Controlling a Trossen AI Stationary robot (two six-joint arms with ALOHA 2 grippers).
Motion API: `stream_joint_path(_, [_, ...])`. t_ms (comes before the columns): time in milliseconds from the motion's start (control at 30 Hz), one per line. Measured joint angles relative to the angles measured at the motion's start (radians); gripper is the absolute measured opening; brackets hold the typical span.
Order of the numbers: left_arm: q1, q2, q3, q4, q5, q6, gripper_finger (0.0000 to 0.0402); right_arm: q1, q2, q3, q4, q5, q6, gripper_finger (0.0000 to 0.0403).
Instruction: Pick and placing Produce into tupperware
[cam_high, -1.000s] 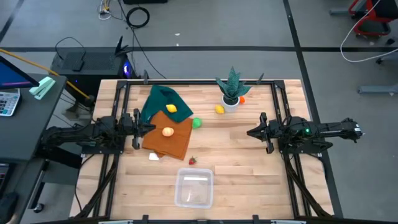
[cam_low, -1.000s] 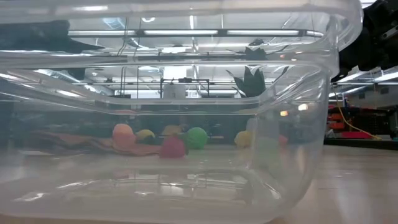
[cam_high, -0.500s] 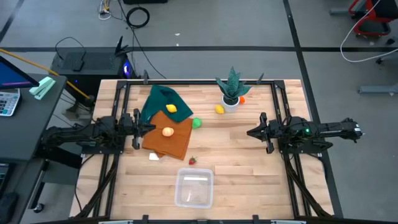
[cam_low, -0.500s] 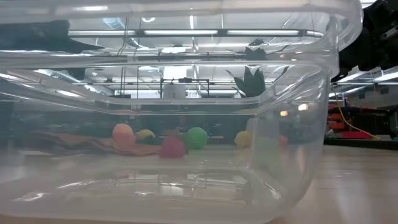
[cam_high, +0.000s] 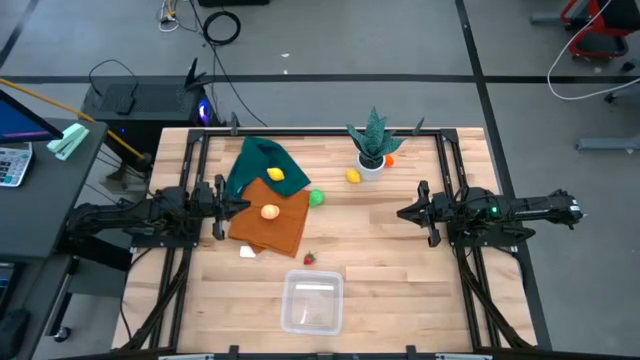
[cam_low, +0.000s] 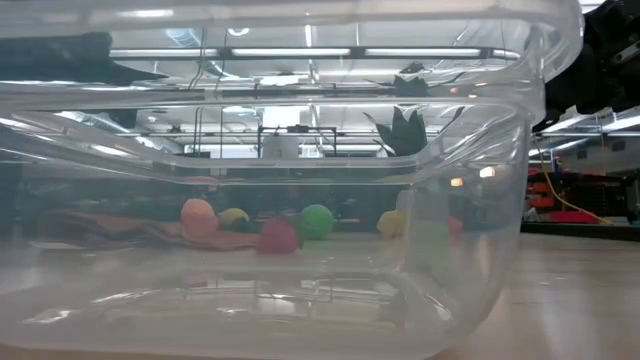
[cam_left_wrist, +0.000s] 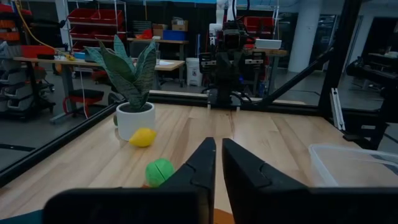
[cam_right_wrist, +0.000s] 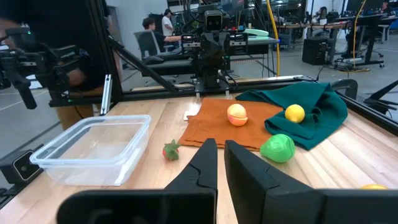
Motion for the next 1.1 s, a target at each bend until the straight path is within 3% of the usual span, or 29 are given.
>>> stream_joint_path(1100, [0.0, 0.0, 0.0, 0.0, 0.0, 0.0, 0.0036, 0.0, 0.0, 0.0, 0.0, 0.0, 0.0, 0.0001])
